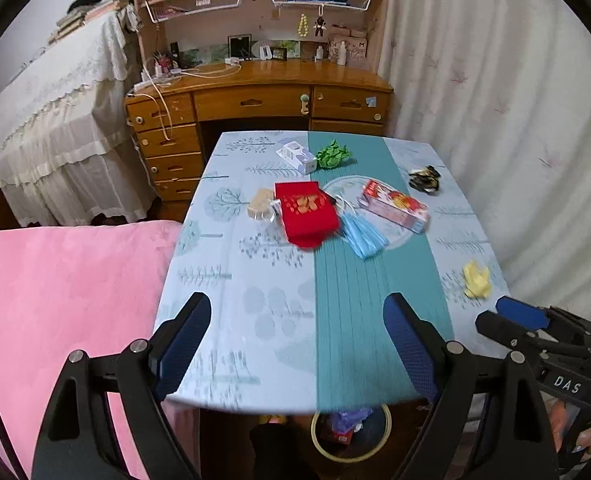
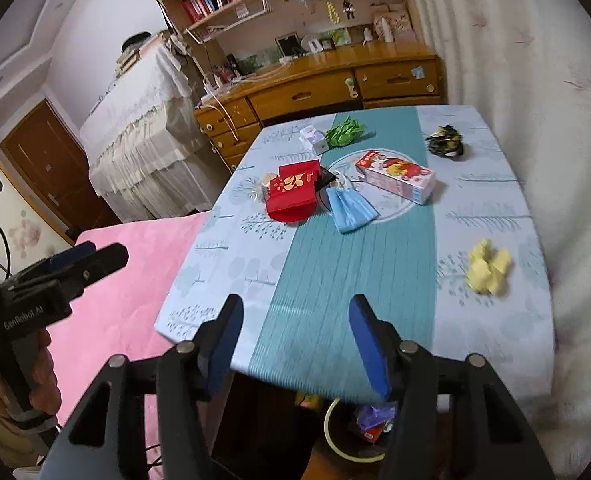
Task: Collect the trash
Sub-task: 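Move both tools back over the table, then grasp the plastic bottle with the left tool while the right tool grasps the red envelope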
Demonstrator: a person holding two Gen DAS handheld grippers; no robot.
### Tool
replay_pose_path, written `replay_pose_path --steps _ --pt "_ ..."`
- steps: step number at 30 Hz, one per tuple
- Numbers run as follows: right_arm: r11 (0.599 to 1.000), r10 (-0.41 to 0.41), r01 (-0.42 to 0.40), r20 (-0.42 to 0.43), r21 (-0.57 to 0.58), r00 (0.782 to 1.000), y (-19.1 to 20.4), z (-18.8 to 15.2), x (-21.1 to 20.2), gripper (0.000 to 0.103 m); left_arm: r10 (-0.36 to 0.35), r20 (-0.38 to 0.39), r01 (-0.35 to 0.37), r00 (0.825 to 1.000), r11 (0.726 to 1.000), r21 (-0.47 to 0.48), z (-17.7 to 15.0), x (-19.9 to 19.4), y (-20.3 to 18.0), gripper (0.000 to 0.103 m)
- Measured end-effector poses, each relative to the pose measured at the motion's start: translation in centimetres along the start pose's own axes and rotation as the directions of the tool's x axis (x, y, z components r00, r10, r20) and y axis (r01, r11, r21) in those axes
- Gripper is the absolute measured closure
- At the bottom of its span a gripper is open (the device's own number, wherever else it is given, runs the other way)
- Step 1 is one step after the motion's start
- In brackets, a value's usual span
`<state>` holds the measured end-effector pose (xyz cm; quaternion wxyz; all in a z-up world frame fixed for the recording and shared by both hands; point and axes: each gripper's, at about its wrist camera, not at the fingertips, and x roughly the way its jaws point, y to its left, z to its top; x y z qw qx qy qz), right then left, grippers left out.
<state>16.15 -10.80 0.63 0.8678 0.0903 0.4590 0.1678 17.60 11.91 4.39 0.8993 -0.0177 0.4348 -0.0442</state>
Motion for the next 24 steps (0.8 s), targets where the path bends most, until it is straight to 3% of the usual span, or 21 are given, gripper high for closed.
replay_pose_path --steps 5,11,16,19,24 --pt "0.999 -0.036 0.038 -0.055 0.030 0.998 0.8 4.5 7.0 0.054 -0.069 -0.093 0.072 0.993 0.997 0.022 5.3 8.5 3.5 0.017" --pt "0.993 -0.043 0.058 -0.151 0.100 0.988 0.8 10.2 17.3 0.054 -0.128 -0.212 0.147 0.969 0.986 0.077 10.6 18.5 7.5 0.017" --pt "0.982 -0.061 0.101 -0.236 0.162 0.970 -0.8 13.2 25.1 0.054 -0.186 -0.327 0.225 0.927 0.971 0.083 12.4 25.8 9.4 0.018" --pt "0.979 -0.066 0.113 -0.264 0.167 0.962 -1.5 14.1 27.5 0.054 -0.226 -0.372 0.266 0.900 0.962 0.061 12.8 28.7 9.9 0.018" --pt "0.974 0.024 0.050 -0.320 0.219 0.947 -2.5 13.9 29.8 0.056 -0.294 -0.425 0.334 0.856 0.942 0.021 12.9 31.4 9.9 0.018"
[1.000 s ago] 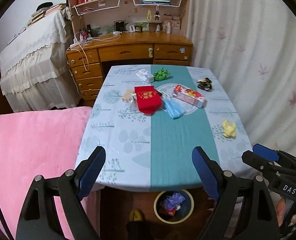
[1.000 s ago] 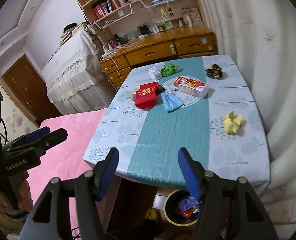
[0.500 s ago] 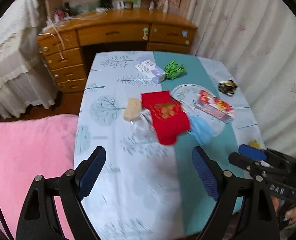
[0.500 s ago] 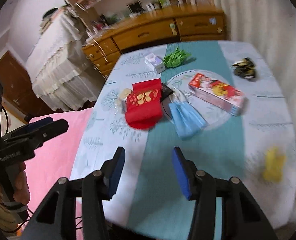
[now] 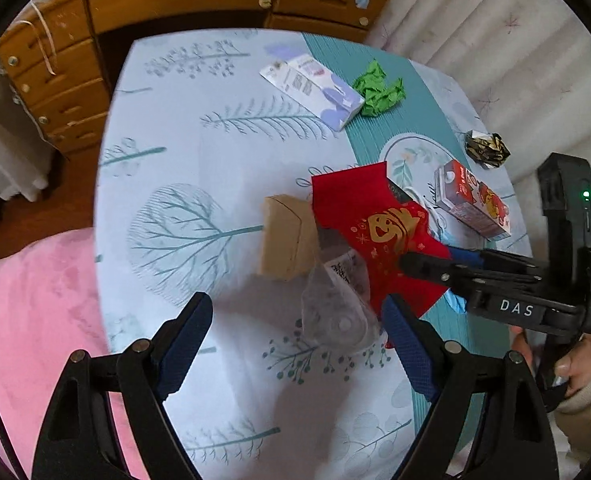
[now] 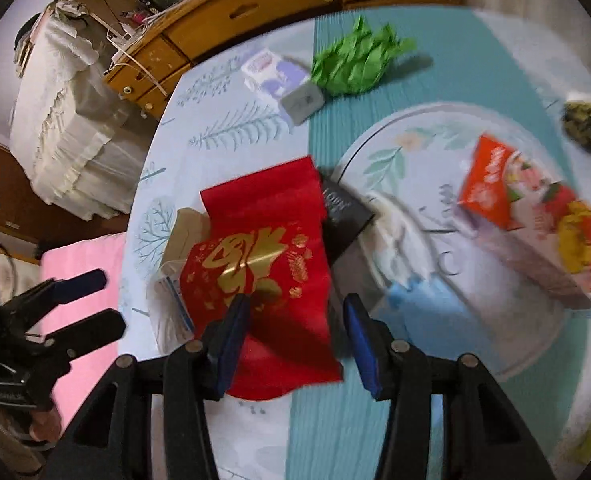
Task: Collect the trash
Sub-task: 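Grasp the plastic bottle with the left tool while the right tool grasps the red envelope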
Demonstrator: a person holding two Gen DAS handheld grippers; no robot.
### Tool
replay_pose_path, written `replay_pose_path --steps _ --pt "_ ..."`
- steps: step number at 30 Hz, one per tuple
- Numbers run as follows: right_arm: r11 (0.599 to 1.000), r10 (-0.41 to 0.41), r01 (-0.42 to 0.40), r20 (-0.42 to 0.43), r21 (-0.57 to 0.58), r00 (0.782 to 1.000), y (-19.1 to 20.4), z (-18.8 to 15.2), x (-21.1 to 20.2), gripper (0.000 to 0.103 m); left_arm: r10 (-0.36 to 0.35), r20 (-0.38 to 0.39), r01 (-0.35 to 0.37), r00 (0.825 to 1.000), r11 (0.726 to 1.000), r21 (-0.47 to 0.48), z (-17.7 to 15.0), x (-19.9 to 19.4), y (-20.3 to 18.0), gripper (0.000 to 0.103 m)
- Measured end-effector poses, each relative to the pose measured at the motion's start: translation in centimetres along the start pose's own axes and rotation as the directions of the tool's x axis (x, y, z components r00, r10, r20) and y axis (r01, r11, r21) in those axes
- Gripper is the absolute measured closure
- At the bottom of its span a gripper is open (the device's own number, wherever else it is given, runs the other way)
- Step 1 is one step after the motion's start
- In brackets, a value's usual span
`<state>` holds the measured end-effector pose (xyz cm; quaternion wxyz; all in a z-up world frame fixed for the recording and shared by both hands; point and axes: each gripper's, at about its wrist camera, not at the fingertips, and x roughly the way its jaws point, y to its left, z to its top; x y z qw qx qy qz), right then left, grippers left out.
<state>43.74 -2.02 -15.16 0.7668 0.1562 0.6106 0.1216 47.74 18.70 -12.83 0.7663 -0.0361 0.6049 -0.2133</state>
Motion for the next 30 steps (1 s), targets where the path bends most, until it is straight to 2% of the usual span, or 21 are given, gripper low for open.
replay_pose_path --steps 2,3,7,11,15,20,26,27,28,30 --pt "1.000 0.028 -0.028 -0.006 -0.005 1.000 0.0 -0.2 0.0 0.065 -0.012 -0.015 0.012 1.000 1.000 0.025 0.3 0.7 -0.2 0.022" --pt "0.999 0.038 -0.039 -0.010 -0.012 0.999 -0.1 -0.3 0.0 0.076 -0.013 -0.021 0.013 1.000 0.999 0.038 0.4 0.9 -0.4 0.025" --pt "0.998 0.061 -0.062 -0.020 -0.023 0.998 -0.2 -0.9 -0.5 0.093 -0.018 -0.046 0.022 0.999 0.996 0.088 1.0 2.0 -1.4 0.029" --pt "0.995 0.098 -0.098 -0.010 -0.019 0.995 -0.3 -1.4 -1.6 0.098 -0.031 -0.071 0.039 0.997 0.993 0.115 1.6 3.0 -2.1 0.029" --pt "0.996 0.086 -0.086 0.037 -0.001 0.996 -1.0 -2.3 -3.5 0.101 -0.040 -0.090 0.053 0.995 0.987 0.149 1.7 3.4 -2.6 0.029" --pt "0.988 0.060 -0.076 0.120 0.133 0.991 -4.0 -3.6 -5.9 0.102 -0.038 -0.115 0.059 0.993 0.982 0.180 1.7 4.2 -3.2 0.029" --pt "0.945 0.021 -0.088 0.208 0.316 0.978 -7.4 -5.0 -7.4 0.102 -0.032 -0.122 0.056 0.992 0.978 0.203 1.7 4.8 -4.4 0.032" --pt "0.937 0.016 -0.090 0.216 0.337 0.976 -7.7 -5.1 -7.4 0.102 -0.034 -0.127 0.059 0.991 0.977 0.205 1.6 4.8 -4.6 0.038" --pt "0.933 0.013 -0.092 0.221 0.349 0.975 -7.9 -5.2 -7.4 0.102 -0.042 -0.147 0.071 0.988 0.977 0.202 1.5 5.0 -4.8 0.050" --pt "0.928 0.015 -0.098 0.225 0.358 0.974 -7.9 -5.3 -7.3 0.102 -0.053 -0.187 0.089 0.981 0.978 0.189 1.3 5.5 -5.1 0.060"
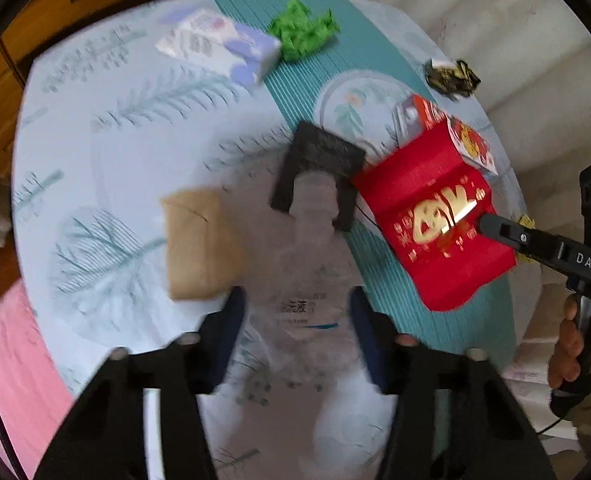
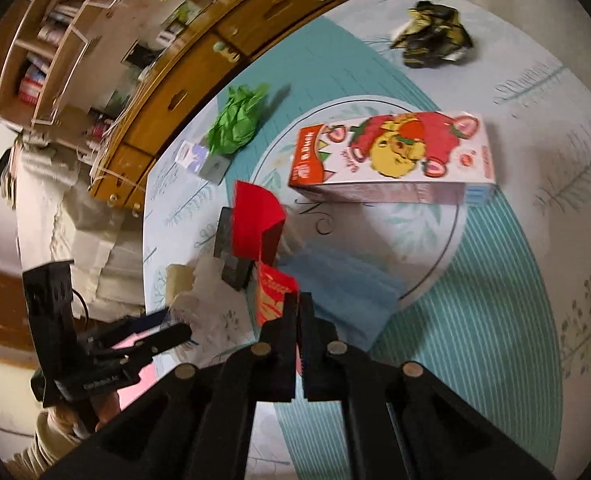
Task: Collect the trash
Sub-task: 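Grasp the plastic bottle with the left tool while the right tool grasps the red envelope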
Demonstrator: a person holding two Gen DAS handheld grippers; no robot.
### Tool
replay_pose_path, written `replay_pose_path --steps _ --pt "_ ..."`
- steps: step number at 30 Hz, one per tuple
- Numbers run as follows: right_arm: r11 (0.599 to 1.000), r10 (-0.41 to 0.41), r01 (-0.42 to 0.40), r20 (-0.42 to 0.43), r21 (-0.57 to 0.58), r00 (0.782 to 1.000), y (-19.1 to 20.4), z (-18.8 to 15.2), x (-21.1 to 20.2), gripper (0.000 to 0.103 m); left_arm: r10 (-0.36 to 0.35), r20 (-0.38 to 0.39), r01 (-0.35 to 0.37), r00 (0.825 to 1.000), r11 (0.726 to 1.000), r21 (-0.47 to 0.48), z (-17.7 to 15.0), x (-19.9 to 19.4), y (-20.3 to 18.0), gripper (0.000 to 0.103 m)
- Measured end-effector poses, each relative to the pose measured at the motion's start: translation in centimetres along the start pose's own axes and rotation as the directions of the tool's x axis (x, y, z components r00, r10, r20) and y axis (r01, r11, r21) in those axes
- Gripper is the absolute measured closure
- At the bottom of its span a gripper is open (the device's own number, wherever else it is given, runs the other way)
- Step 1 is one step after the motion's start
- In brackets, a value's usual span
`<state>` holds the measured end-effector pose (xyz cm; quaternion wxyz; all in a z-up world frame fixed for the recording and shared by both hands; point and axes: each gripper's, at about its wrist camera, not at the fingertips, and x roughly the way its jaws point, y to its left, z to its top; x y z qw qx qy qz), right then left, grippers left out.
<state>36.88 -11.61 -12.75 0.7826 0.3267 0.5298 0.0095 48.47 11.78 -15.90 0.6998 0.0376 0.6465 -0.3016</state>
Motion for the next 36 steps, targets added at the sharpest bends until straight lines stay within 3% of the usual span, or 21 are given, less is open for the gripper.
replay_pose_path --steps 8,10,14,17,21,30,36 --pt "1.000 0.022 -0.022 -0.001 -0.002 1.000 0.1 -0.6 0.0 0.102 0.005 -0.069 -0.008 0.998 0.999 -0.045 -0.5 2.5 -0.2 0.062" --pt "1.000 0.025 -0.025 -0.005 -0.005 1.000 0.1 -1.0 -0.1 0.102 0.006 -0.055 -0.009 0.998 0.999 -0.050 -0.5 2.5 -0.5 0.065" --pt "0.999 0.036 -0.036 -0.012 -0.019 0.999 0.2 -1.6 -0.5 0.102 0.006 -0.006 -0.006 1.000 0.998 -0.059 -0.8 1.5 -1.3 0.082" --pt "0.998 0.047 -0.047 -0.016 -0.031 0.999 0.2 -2.0 -1.1 0.102 0.064 0.026 -0.062 0.998 0.997 -0.046 -1.8 0.6 -2.6 0.084" --pt "0.996 0.066 -0.067 -0.018 -0.058 0.998 0.4 -2.8 -2.4 0.102 0.085 0.062 -0.082 0.994 0.995 -0.054 -3.3 -0.6 -4.6 0.084" --pt "0.972 0.149 -0.151 -0.023 -0.183 0.989 0.1 -6.6 -8.6 0.102 0.163 0.184 -0.147 0.969 0.984 -0.098 -9.3 -5.4 -11.8 0.084" --pt "0.943 0.178 -0.182 -0.043 -0.277 0.983 -2.9 -11.1 -14.4 0.102 0.204 0.272 -0.166 0.940 0.974 -0.157 -16.3 -8.0 -18.3 0.084"
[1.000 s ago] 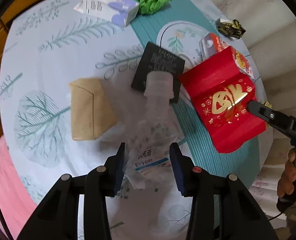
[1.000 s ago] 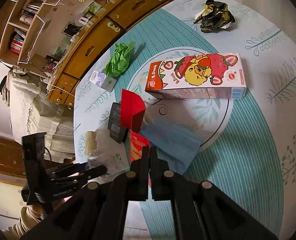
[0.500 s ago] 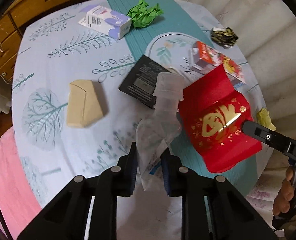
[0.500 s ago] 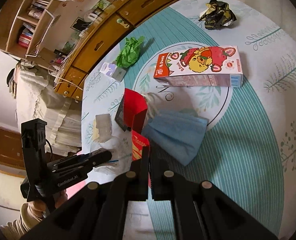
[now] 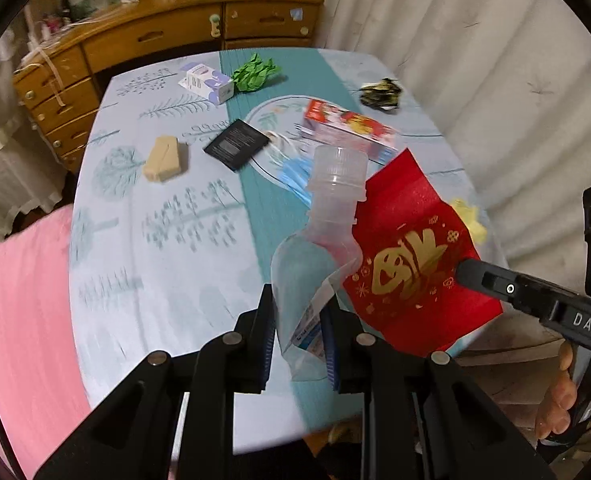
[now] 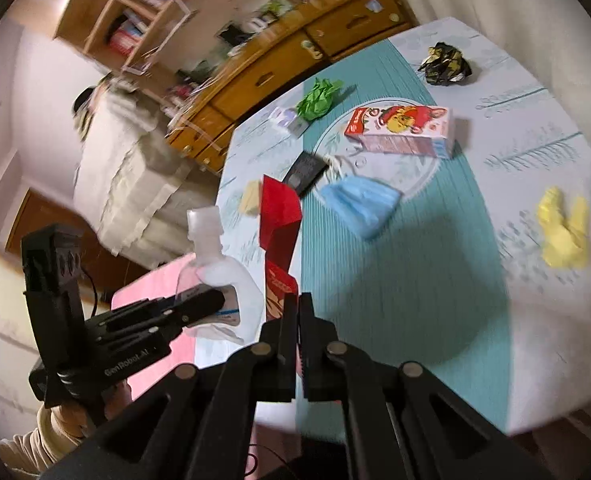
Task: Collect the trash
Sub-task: 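Carry bottle and envelope over the bin and open both tools to drop them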
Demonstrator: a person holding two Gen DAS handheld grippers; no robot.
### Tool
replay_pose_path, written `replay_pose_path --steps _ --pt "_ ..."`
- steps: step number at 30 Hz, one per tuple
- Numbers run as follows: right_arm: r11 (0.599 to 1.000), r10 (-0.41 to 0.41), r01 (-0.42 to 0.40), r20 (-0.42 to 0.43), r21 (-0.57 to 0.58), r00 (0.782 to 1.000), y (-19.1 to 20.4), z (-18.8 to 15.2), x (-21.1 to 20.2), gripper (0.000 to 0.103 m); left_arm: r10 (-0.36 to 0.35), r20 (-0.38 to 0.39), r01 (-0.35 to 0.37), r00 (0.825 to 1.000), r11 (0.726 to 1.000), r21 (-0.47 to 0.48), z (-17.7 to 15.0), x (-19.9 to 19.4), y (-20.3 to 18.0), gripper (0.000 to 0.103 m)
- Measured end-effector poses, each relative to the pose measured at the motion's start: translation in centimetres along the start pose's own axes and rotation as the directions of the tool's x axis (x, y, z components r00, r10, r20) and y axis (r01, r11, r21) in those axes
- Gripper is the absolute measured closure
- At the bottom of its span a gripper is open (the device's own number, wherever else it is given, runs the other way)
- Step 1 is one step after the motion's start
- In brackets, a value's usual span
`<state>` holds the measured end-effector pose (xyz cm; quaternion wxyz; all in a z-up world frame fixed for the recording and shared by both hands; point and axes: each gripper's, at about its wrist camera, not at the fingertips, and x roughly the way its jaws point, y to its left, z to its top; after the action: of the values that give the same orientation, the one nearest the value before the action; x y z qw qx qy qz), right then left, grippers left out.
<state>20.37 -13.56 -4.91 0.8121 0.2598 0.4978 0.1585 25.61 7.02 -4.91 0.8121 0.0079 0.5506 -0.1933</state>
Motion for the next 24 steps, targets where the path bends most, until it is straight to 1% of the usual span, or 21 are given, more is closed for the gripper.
replay_pose_path --steps 2,6,10,14,19,22,24 --pt "1.000 0.005 -0.005 -0.007 -0.027 1.000 -0.8 -2.4 -2.3 0.102 0.007 0.020 -0.007 1.000 1.000 -0.020 -2.8 -1.3 -2.0 0.084" --pt "0.999 -0.002 0.001 -0.032 -0.049 0.999 -2.9 -6.8 -5.8 0.102 0.010 0.027 -0.009 1.000 0.999 -0.053 -8.1 -2.3 -5.9 0.084" --pt "1.000 -0.011 0.010 -0.073 -0.019 0.997 -4.8 -10.4 -7.7 0.102 0.024 -0.024 -0.025 0.999 0.999 -0.043 -12.3 -2.5 -9.1 0.084" --pt "1.000 -0.024 0.024 -0.099 0.003 0.995 -5.9 -13.4 -8.9 0.102 0.043 -0.059 -0.044 0.997 0.999 -0.007 -15.1 -2.4 -11.5 0.084" --pt "0.995 -0.070 0.078 -0.125 0.067 0.990 -8.2 -16.7 -8.1 0.102 0.063 -0.093 -0.060 0.994 0.998 0.030 -18.0 -0.6 -12.9 0.084" --pt "0.987 -0.123 0.136 -0.146 0.085 0.982 -9.8 -18.9 -6.2 0.102 0.057 -0.131 -0.054 0.990 0.998 0.021 -20.1 2.7 -12.5 0.084" --pt "0.979 -0.169 0.184 -0.159 0.087 0.973 -11.3 -20.5 -3.8 0.102 0.057 -0.138 -0.055 0.989 0.998 0.016 -21.3 5.0 -12.1 0.084"
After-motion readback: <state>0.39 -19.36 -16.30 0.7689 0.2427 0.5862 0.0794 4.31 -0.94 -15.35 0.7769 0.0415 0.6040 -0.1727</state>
